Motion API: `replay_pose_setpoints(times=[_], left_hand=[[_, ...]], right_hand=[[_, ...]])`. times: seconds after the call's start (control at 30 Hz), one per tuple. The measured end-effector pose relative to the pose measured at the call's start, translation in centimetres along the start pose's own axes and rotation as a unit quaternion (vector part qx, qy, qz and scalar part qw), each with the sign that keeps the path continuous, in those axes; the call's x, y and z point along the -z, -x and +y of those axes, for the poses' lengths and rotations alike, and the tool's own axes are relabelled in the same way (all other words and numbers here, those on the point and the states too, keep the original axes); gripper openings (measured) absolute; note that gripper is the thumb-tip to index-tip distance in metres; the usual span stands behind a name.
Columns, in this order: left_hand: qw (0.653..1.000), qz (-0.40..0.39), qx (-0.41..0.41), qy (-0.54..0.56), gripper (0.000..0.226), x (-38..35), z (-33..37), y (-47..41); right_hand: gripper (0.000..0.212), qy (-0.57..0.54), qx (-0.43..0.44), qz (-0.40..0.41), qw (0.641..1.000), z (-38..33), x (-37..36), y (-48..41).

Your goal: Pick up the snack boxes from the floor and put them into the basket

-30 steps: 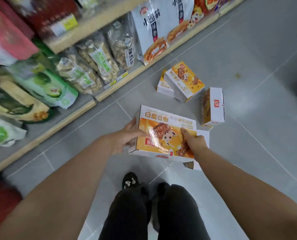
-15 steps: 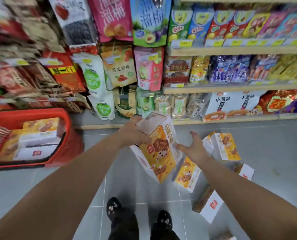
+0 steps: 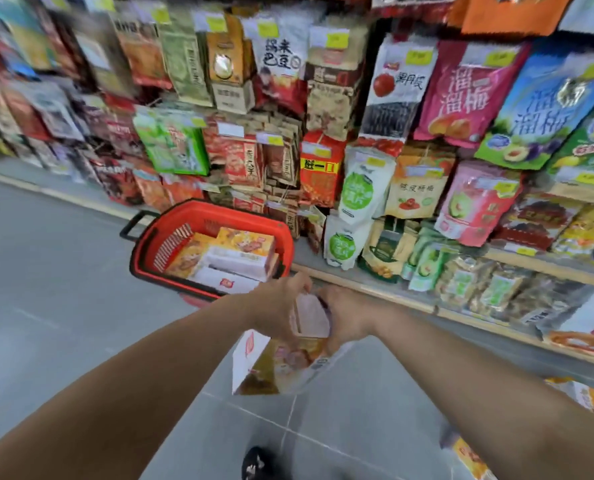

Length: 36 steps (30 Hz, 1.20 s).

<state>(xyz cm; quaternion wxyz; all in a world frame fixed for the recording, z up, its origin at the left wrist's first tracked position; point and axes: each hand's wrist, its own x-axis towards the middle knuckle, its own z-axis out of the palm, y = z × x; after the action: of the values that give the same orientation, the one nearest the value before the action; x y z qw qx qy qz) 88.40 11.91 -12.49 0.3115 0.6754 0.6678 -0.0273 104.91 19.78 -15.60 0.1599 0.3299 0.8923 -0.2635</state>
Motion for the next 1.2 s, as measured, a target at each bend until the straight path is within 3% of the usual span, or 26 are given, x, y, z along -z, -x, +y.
replay_pose_setpoints(times=[0.1, 0.2, 0.3, 0.4, 0.5, 0.7, 0.83, 0.97, 1.2], left_hand=[[0.999, 0.030, 0.006, -0.032, 0.117, 1.5, -5.3, 1.5], [0.991, 0.104, 0.081, 0.023, 0.120, 2.7, -10.1, 3.0], [0.950, 0.150, 0.194, 0.192, 0.105, 3.3, -15.5, 3.5], [0.958, 0.096, 0.191, 0.193, 0.077, 3.5, -19.4, 2.8], [0.947, 0.104, 0.182, 0.244, 0.064, 4.4, -21.6, 0.9], [0.913, 0.148, 0.231, 0.301, 0.058, 8.7, -28.5, -3.8], [0.894, 0.150, 0.270, 0.325, 0.042, 12.4, -33.6, -5.7], [0.872, 0.145, 0.302, 0.356, 0.041, 15.1, -39.5, -7.6], [0.877, 0.046, 0.302, 0.371, 0.030, 16.6, -49.3, -9.9]], right_hand=[[0.079, -0.055, -0.019, 0.041, 0.997, -4.0, 0.3, -3.1], [0.090, -0.135, -0.054, 0.077, 0.986, -6.3, 0.3, -5.9], [0.058, -0.249, -0.116, 0.109, 0.955, -7.6, 1.3, -8.2], [0.049, -0.316, -0.132, 0.081, 0.936, -8.1, 2.6, -11.0], [0.064, -0.317, -0.138, 0.093, 0.934, -9.5, 3.7, -15.2], [0.073, -0.243, -0.133, 0.123, 0.953, -12.7, 5.3, -27.1], [0.092, -0.204, -0.129, 0.106, 0.965, -15.2, 5.7, -33.7], [0.106, -0.168, -0.128, 0.078, 0.974, -18.2, 7.0, -40.4], [0.089, -0.148, -0.151, 0.020, 0.977, -21.8, 5.2, -49.5]])
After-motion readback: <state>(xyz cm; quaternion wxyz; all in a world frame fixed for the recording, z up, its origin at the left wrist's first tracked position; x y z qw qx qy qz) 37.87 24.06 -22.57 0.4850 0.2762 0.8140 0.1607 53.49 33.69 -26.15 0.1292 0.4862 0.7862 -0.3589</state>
